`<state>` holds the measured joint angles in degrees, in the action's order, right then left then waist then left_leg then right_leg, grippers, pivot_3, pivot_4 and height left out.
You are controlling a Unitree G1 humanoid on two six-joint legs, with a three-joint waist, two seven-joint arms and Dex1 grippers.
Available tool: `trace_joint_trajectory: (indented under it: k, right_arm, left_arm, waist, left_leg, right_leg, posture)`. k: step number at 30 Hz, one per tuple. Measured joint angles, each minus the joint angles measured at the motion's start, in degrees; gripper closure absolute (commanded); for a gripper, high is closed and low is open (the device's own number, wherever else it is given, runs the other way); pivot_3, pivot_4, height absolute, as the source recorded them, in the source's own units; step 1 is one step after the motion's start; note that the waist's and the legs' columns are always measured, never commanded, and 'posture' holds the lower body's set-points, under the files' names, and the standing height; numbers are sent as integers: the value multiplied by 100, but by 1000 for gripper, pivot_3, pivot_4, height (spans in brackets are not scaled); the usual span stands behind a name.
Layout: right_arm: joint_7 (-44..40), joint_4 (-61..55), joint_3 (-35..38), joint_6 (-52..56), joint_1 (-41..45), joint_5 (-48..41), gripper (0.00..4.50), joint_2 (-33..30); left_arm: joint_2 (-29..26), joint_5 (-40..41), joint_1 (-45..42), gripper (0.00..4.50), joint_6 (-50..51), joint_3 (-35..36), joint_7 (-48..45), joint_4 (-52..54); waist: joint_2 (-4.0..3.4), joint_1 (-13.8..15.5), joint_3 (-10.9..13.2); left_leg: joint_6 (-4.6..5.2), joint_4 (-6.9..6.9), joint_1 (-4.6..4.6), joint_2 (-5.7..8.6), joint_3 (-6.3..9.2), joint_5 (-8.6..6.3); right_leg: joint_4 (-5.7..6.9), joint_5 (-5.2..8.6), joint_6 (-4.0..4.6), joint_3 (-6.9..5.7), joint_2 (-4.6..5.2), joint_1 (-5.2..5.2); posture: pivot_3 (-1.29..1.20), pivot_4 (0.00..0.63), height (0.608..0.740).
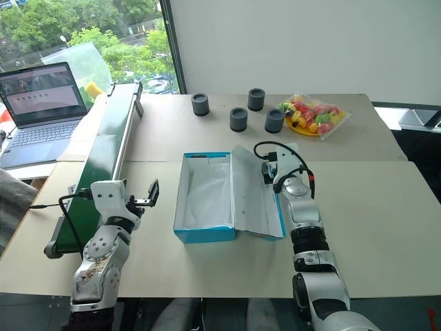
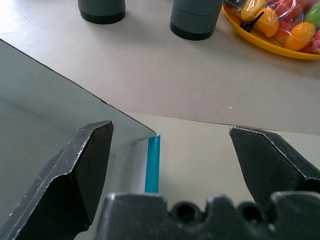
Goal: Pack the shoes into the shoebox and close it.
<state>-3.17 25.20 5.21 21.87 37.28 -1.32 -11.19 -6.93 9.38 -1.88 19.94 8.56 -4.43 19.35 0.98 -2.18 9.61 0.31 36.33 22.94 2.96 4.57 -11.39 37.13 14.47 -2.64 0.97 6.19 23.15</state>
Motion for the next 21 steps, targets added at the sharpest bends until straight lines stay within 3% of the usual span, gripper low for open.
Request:
trace_joint_trajectory:
  k: [6,9,12,16,21]
  right_arm:
    - [-53,-971,-185,18,191,88,71,-106]
    - [-1023,-2163,-638,317,619,-328,71,-94]
    - [-2227,-3386,-1400,1373,664,-1458,71,272]
    - [-3160,-3818,-1770,2183,605,-2388,71,186]
    - [-3671,-3789,-1964,2253,645,-2476,71,-71]
  left_arm:
    - [-64,-100,-5,0,-2,-43,43,9]
    - [-58,-113,3,0,4,-30,101,39]
    - [-27,-103,24,0,9,-28,123,84]
    - [13,-52,166,0,151,118,233,157]
    - [-337,235,296,0,853,871,294,475]
  waist:
    - [0,-34,0]
    - [0,-60,0]
    - [1,-36,-1]
    - [4,114,0]
    - [8,116,-1]
  left_leg:
    - [0,0,6,0,2,0]
    - [0,-4,-2,-17,6,-3]
    - [-2,-2,-6,-51,19,-12]
    - [-2,26,4,-54,30,-12]
    - [-5,31,0,-70,28,-13]
  right_leg:
    - [5,0,0,6,0,13]
    - [2,0,0,6,-16,9]
    - [-1,-2,5,5,-45,4]
    - [-9,-14,10,2,-44,-3]
    - [-11,-28,25,4,-75,5]
  posture:
    - [0,150,740]
    - [0,150,740]
    - [0,150,740]
    - [0,150,740]
    - [0,150,740]
